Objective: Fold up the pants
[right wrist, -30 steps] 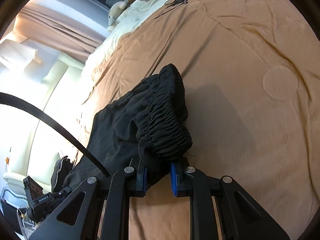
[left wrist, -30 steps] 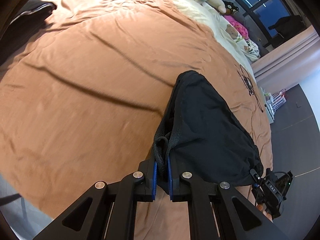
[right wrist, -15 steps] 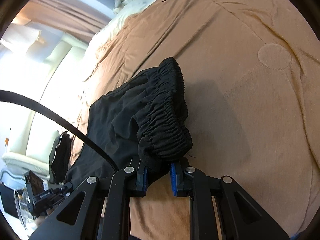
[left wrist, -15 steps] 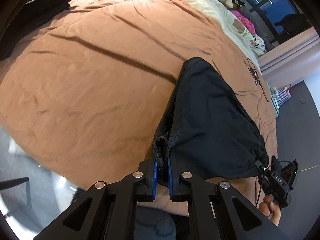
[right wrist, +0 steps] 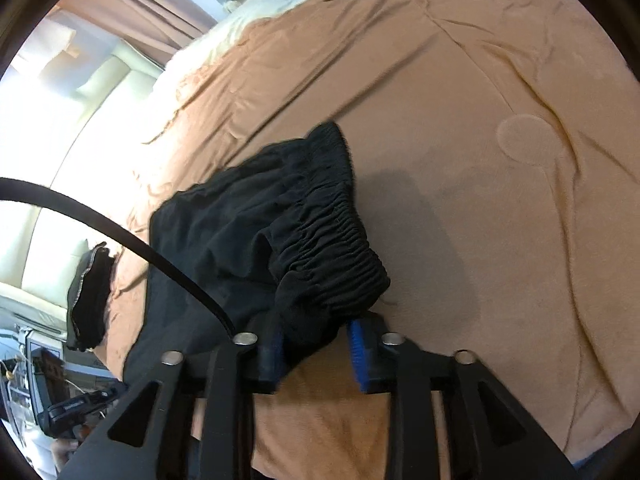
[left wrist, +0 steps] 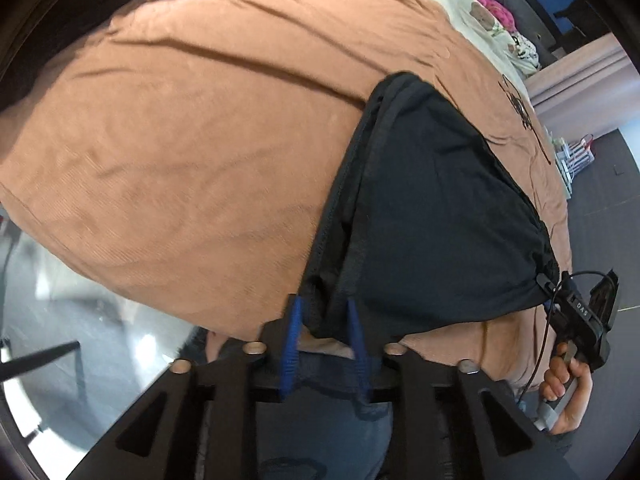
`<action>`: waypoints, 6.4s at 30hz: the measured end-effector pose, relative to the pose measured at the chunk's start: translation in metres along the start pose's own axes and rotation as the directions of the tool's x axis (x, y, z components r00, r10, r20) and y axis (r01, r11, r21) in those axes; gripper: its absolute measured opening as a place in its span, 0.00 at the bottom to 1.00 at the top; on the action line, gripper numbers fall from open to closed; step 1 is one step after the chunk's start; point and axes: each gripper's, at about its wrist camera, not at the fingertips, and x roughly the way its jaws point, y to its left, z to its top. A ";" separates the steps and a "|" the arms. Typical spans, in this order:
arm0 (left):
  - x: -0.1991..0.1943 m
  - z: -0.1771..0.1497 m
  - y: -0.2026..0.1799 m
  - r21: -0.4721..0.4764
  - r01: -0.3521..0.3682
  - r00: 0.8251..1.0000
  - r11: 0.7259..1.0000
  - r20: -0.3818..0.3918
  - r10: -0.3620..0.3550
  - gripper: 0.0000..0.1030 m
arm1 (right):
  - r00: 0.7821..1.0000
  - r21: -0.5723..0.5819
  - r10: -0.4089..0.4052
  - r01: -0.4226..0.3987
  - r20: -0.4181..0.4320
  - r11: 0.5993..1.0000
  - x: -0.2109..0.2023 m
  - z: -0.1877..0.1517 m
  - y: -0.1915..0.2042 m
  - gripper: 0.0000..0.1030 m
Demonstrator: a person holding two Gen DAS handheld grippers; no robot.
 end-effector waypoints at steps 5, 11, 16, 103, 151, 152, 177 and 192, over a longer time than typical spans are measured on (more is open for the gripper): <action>-0.006 0.014 -0.001 0.019 0.000 0.999 1.000 0.043 0.000 0.32 | 0.998 0.004 -0.043 0.042 0.053 0.999 -0.010 -0.002 -0.005 0.58; 0.002 0.034 -0.009 0.050 0.025 0.998 0.998 0.061 -0.028 0.33 | 0.990 -0.011 -0.050 0.052 0.129 0.999 -0.022 -0.003 -0.007 0.58; 0.017 0.050 -0.020 0.074 0.038 0.998 0.997 0.055 -0.042 0.33 | 0.989 -0.042 -0.058 0.065 0.137 0.997 -0.016 -0.031 0.000 0.58; 0.034 -0.001 0.028 0.006 0.279 0.959 0.960 -0.048 -0.279 0.15 | 0.996 -0.402 -0.013 -0.023 -0.087 0.916 0.079 -0.076 0.097 0.22; 0.040 -0.009 0.012 -0.121 0.206 0.971 0.971 0.149 -0.187 0.09 | 0.994 -0.406 -0.090 0.057 -0.062 0.912 0.129 -0.075 0.147 0.21; 0.040 -0.008 0.011 -0.122 0.206 0.971 0.971 0.150 -0.187 0.09 | 0.994 -0.401 -0.092 0.059 -0.063 0.914 0.130 -0.071 0.146 0.21; 0.054 -0.002 0.016 -0.255 0.200 0.978 0.946 0.108 -0.177 0.10 | 0.975 -0.379 -0.218 0.188 -0.038 0.906 0.195 0.037 0.154 0.21; 0.047 -0.001 0.015 -0.231 0.196 0.977 0.953 0.126 -0.170 0.09 | 0.995 -0.387 -0.094 0.074 -0.034 0.919 0.137 -0.006 0.158 0.21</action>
